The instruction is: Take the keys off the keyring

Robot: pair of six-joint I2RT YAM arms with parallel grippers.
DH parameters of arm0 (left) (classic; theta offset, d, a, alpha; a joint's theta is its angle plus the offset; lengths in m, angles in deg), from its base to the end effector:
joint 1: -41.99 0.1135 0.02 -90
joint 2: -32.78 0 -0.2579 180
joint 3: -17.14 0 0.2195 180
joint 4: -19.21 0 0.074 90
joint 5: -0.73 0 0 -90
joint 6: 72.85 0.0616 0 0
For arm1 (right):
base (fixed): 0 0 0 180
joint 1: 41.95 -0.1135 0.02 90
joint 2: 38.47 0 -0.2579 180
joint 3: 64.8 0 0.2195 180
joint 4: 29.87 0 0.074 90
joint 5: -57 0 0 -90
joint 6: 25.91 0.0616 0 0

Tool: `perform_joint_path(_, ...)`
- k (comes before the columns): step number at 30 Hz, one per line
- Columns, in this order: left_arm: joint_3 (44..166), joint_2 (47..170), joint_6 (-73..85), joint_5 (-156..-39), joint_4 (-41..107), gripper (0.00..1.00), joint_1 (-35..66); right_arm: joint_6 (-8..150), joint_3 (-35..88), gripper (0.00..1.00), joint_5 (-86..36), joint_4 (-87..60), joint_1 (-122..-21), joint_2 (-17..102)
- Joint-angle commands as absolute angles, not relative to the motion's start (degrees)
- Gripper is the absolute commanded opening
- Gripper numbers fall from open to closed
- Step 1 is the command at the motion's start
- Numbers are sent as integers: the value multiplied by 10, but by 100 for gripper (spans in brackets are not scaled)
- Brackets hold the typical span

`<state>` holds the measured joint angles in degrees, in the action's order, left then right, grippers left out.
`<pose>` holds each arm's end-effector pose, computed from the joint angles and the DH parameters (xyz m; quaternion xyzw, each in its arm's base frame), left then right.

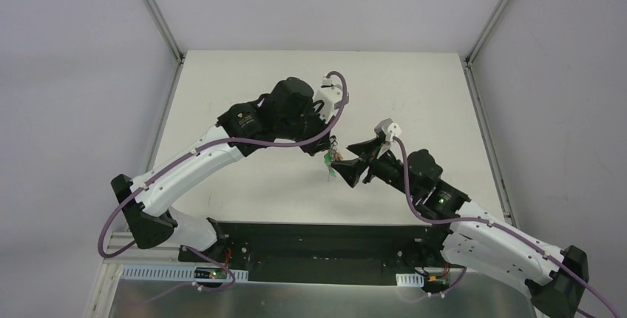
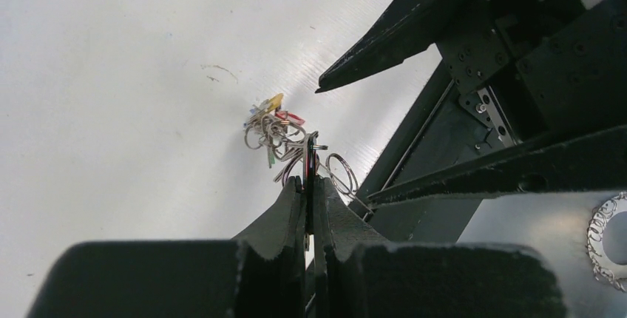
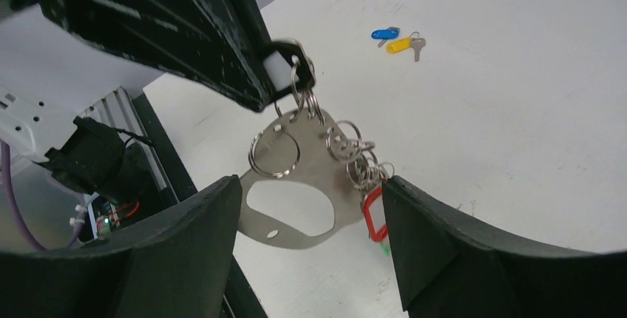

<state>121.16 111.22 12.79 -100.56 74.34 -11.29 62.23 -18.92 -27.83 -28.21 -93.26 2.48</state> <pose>0.1597 -0.2342 0.3947 0.4011 0.7622 -0.3160 0.3979 0.1076 0.1432 0.3091 -0.3363 0.5987 0.3319 0.6467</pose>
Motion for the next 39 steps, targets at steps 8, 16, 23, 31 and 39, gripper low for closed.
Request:
perform_joint_path(8, 1238, 1143, 83, -983, 715, 0, -115, 678, -123, 78, -390, -329, -973, 71)
perform_joint_path(16, 1246, 1143, 77, -991, 715, 0, -115, 676, -114, 77, -437, -340, -1002, 124)
perform_joint_path(23, 1247, 1139, 77, -989, 715, 0, -115, 633, -87, 70, -590, -307, -1057, 171)
perform_joint_path(31, 1231, 1111, 90, -974, 718, 0, -108, 609, -150, 18, -620, -281, -1063, 72)
perform_joint_path(39, 1230, 1092, 105, -1051, 725, 0, -89, 542, -169, 0, -569, -228, -1061, 9)
